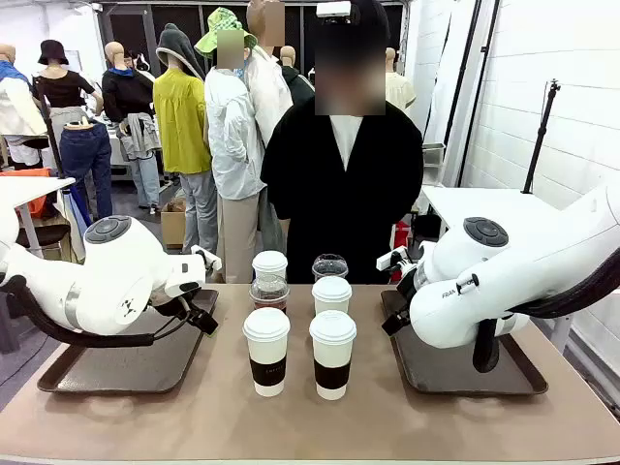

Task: Distribute the coffee onto the tray.
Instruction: Pick up one iced Americano and place it on the right Handle tray.

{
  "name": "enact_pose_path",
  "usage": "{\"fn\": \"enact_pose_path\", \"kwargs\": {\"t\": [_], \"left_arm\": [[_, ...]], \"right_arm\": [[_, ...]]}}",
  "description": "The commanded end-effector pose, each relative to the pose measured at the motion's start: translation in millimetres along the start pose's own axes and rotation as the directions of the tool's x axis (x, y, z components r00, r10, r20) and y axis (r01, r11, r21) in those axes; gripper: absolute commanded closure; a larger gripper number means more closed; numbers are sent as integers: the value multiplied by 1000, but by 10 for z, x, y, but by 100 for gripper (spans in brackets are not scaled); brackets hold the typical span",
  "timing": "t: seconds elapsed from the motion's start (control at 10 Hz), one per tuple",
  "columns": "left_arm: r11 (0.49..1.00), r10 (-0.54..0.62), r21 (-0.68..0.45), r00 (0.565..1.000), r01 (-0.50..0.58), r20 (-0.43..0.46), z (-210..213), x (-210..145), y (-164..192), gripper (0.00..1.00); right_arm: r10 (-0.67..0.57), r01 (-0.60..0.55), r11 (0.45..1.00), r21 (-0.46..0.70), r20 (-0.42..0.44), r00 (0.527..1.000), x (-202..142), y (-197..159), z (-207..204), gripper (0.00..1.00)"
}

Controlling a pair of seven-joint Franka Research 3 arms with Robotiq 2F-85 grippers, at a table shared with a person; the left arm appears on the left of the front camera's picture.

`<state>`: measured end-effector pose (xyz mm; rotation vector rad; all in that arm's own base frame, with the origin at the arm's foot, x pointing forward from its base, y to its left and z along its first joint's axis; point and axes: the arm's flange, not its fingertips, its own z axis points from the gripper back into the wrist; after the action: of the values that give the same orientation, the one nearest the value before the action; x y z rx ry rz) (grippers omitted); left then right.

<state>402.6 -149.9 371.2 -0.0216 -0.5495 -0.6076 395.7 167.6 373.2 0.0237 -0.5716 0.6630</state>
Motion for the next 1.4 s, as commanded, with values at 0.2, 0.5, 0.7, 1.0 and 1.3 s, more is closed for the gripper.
{"fn": "enact_pose_path", "kwargs": {"t": [0.2, 0.5, 0.7, 1.0, 1.3], "left_arm": [[1000, 0, 0, 1000, 0, 0, 0, 0, 0, 0], [1000, 0, 0, 1000, 0, 0, 0, 0, 0, 0], [1000, 0, 0, 1000, 0, 0, 0, 0, 0, 0], [1000, 0, 0, 1000, 0, 0, 0, 0, 0, 0], [1000, 0, 0, 1000, 0, 0, 0, 0, 0, 0]], "right_arm": [[0, 0, 1000, 0, 0, 1000, 0, 0, 0, 0], [0, 0, 1000, 0, 0, 1000, 0, 0, 0, 0], [0, 0, 1000, 0, 0, 1000, 0, 0, 0, 0], [0, 0, 1000, 0, 0, 1000, 0, 0, 0, 0], [0, 0, 1000, 0, 0, 1000, 0, 0, 0, 0]]}}
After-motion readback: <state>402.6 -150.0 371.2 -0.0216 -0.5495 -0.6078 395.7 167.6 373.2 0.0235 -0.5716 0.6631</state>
